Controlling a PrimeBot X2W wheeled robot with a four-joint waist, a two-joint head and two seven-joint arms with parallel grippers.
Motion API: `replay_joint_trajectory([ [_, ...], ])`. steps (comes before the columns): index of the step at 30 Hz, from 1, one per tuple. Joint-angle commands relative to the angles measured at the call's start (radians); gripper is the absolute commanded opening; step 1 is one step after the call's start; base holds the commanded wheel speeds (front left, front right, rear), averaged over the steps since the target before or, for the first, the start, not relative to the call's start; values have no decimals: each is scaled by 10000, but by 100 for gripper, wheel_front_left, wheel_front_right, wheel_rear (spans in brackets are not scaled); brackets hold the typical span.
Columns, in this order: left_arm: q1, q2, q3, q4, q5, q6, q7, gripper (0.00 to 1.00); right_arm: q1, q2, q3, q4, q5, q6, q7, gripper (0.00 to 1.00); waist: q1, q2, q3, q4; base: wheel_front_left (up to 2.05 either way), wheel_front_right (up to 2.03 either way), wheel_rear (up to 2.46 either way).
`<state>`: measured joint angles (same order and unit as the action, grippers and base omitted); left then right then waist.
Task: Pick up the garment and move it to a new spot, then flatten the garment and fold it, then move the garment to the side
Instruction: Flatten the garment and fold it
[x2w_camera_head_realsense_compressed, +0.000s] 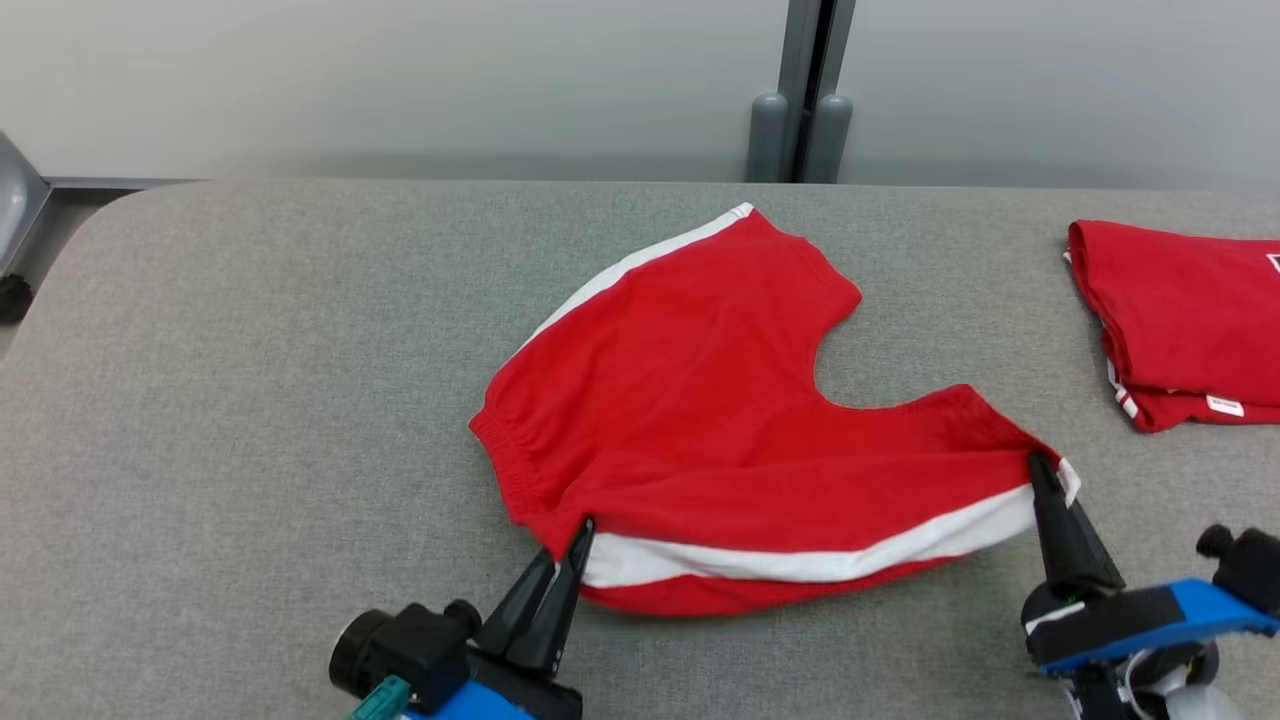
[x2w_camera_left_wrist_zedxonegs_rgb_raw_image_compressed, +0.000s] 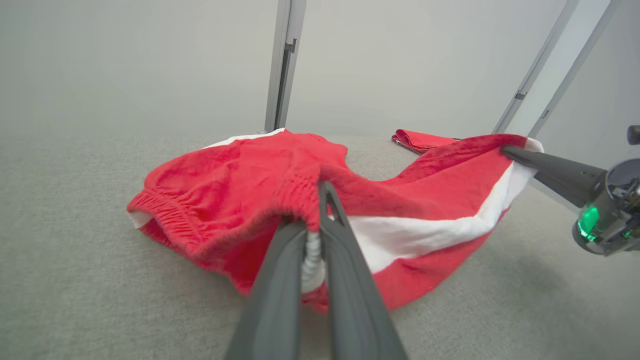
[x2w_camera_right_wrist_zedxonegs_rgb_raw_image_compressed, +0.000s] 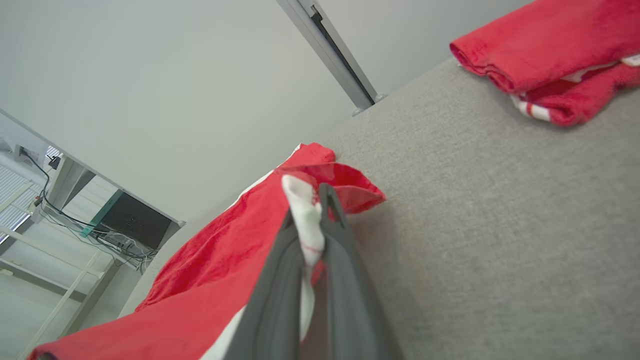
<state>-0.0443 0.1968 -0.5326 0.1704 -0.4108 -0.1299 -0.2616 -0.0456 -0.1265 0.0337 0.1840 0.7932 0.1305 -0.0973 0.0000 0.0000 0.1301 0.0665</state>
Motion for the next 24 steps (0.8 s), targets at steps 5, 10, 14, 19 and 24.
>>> replay_joint_trajectory([
  [5,-864,1,76,-207,-73,-8,-43,0,-1440,37,-326,160,-102,5,297,0,0,0,511,343,0,0,0],
  [10,-1711,33,80,-54,-212,-8,-43,0,-3038,-31,-336,849,-328,5,514,0,0,0,974,640,0,0,0],
  [14,-2406,4,230,107,-282,-8,-45,0,-4582,-46,-211,1798,-568,5,654,0,0,0,1473,826,0,0,0],
  [19,-3252,-101,369,532,-434,-8,-43,0,-6658,45,-199,3392,-813,5,721,0,0,0,2171,1132,0,0,0],
  [24,-4192,-437,390,987,-631,-8,-43,0,-8592,-44,-209,5293,-1319,5,548,0,0,0,2845,1607,0,0,0],
])
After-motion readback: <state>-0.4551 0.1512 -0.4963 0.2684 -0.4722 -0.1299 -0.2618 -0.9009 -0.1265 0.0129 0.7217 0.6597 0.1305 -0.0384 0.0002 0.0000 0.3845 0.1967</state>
